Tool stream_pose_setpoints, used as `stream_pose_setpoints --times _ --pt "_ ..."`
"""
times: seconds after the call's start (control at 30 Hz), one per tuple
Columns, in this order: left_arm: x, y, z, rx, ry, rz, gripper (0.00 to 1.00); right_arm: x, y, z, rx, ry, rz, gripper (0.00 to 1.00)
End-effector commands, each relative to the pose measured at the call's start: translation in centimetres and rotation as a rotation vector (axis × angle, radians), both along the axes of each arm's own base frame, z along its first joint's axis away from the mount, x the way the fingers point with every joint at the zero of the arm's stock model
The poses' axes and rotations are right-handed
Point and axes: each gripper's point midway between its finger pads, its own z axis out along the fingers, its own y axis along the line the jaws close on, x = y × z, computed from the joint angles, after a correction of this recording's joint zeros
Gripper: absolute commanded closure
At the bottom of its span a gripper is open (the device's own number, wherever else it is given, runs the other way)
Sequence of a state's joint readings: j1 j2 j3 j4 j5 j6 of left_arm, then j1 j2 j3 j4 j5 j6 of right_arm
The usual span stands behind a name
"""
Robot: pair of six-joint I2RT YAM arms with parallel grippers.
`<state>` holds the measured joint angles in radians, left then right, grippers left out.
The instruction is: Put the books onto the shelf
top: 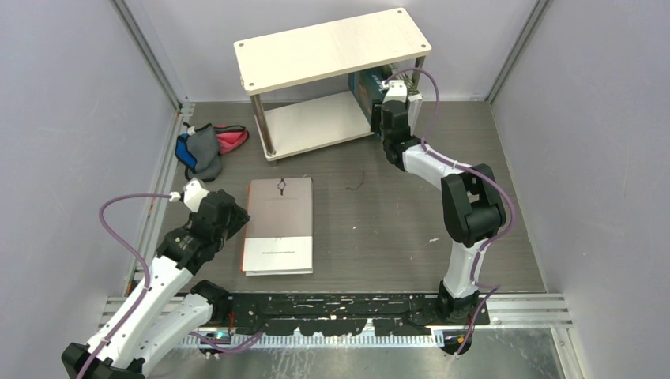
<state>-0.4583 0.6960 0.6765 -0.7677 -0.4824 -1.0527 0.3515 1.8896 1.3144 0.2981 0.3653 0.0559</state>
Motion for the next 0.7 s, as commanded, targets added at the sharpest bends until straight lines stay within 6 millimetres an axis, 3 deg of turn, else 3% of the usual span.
stream_pose_setpoints --times 0.0,0.4,0.67 --pt "0.8 -0.2 1.5 -0.018 -0.046 -0.008 0.43 -0.2 -0.5 4.6 0.025 -0.096 -0.058 0.47" --pt "0.8 -0.1 1.4 -0.030 -0.037 -0.005 0.43 -0.5 -2.2 4.9 0.005 -0.105 -0.152 0.52" --pt "0.9 -0.3 1.3 -0.037 -0.032 -0.007 0.43 -0.8 -2.9 5.3 -0.001 -0.106 -0.183 0.41"
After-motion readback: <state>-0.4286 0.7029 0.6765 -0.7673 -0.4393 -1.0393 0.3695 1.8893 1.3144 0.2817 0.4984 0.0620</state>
